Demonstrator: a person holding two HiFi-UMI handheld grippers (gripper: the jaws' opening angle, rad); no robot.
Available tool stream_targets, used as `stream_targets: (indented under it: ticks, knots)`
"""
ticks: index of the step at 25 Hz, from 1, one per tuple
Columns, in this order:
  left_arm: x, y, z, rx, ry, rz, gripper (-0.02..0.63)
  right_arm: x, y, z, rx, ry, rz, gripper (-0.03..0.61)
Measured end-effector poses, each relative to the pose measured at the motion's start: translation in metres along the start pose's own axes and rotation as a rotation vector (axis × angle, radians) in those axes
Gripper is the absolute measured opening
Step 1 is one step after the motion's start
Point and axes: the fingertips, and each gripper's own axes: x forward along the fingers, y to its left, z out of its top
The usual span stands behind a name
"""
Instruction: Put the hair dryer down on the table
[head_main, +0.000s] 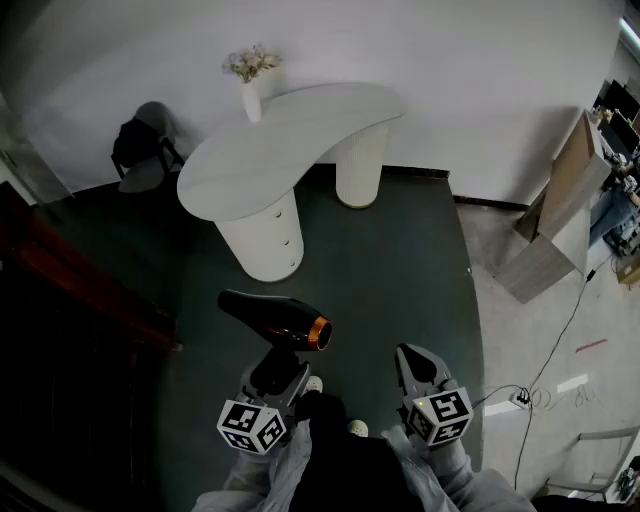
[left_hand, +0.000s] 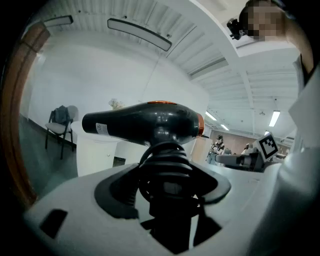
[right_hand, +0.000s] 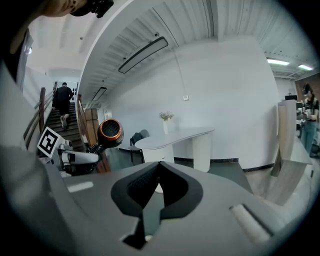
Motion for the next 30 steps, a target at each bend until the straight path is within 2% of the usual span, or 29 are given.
stream_targets:
  ticks: [6,12,16,23,28,30]
  knots:
    - [-0.030,-0.029,-0.001,0.057,-0.025,0.037,0.308,-0.047,-0.006,0.005,-0.004,-0.022,-0.001,0.008]
    - [-0.038,-0.041,-0.011,0.041,-0.010,0.057,0.308,-0.066,-0.014,0.001,0.067,-0.063,-0.004,0.009]
    - [-0.040,-0.054,-0.013,0.061,-0.011,0.052,0.308,-0.075,-0.018,-0.002,0.085,-0.076,-0.007,0.009]
    - [-0.038,-0.071,-0.016,0.044,-0.015,0.023,0.308,-0.078,-0.016,-0.010,0.086,-0.059,-0.008,0.009]
    - [-0.025,-0.070,-0.013,0.071,-0.010,0.032,0.308,-0.068,-0.025,-0.012,0.095,-0.045,0.008,0.009]
    - [-0.015,-0.064,-0.008,0.055,-0.016,0.031,0.308,-0.058,-0.029,-0.007,0.088,-0.044,0.015,0.009]
